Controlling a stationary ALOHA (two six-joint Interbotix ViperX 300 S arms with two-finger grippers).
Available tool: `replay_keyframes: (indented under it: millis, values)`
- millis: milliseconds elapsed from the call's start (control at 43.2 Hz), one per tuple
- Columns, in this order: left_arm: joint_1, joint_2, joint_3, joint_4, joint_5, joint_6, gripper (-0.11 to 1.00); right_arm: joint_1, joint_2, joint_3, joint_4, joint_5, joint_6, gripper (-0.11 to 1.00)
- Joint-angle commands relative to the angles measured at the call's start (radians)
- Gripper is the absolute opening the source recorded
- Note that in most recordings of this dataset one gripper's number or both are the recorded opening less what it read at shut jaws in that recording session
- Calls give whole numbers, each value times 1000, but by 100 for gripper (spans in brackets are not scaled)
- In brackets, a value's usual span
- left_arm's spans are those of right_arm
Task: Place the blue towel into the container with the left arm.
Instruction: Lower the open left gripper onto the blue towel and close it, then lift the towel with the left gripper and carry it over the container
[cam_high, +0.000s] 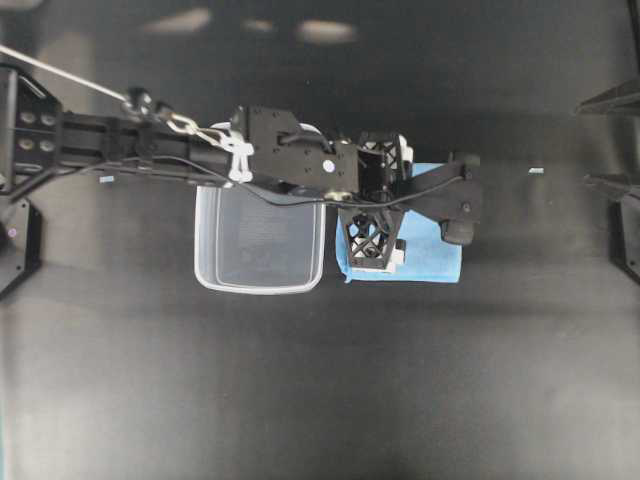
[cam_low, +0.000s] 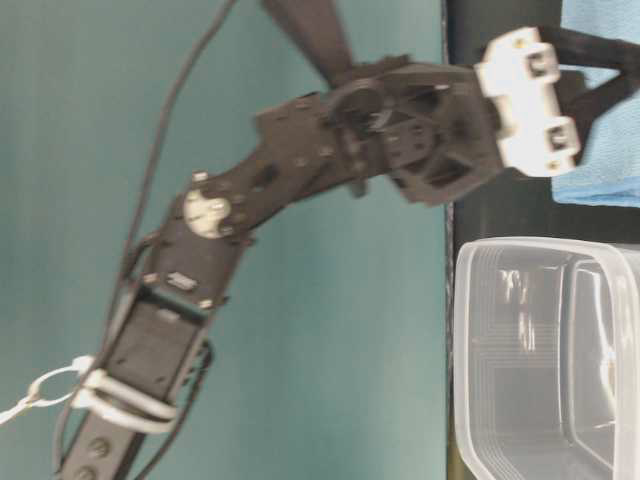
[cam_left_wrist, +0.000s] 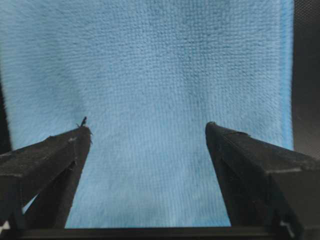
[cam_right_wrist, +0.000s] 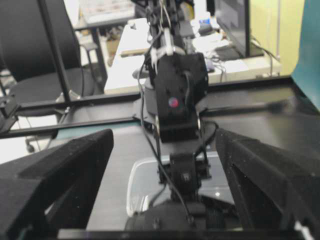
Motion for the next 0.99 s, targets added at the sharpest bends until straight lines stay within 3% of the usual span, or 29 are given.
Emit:
replay_keyframes:
  millis: [0,139,231,555,717,972]
  values:
    - [-8,15,-9,3,-12,0,88,2,6,-5,3,-5,2,79]
    - [-11,29,6,3,-12,-18,86,2,6,-5,3,-8,2,79]
    - [-12,28,20,3,-17,-18,79,2,6,-5,3,-9,2,79]
    - [-23,-28,-8,3,-14,2,7,2,6,-5,3,-11,2,77]
    - [-29,-115,-46,3,32,2,6,2,5,-5,3,-12,3,77]
    - [-28,-327,-40,3,219,-2,6,2,6,-5,3,-12,3,77]
